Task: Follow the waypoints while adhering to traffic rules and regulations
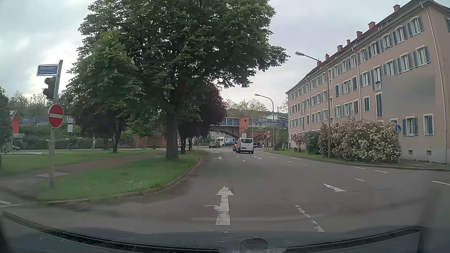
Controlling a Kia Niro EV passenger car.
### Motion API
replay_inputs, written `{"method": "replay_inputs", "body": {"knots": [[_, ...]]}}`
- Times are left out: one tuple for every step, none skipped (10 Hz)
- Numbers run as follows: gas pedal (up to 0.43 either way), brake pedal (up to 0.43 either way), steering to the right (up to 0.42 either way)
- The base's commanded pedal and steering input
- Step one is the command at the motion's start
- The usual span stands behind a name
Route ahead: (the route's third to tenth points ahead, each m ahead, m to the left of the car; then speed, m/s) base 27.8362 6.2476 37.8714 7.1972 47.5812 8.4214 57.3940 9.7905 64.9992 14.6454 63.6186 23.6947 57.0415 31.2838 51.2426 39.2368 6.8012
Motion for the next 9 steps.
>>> {"method": "replay_inputs", "body": {"knots": [[0.189, 0.0, -0.013], [0.177, 0.0, -0.013], [0.157, 0.0, -0.013], [0.13, 0.0, -0.013], [0.118, 0.0, -0.013], [0.118, 0.0, -0.013], [0.118, 0.0, -0.013], [0.11, 0.0, -0.013], [0.11, 0.0, -0.012]]}}
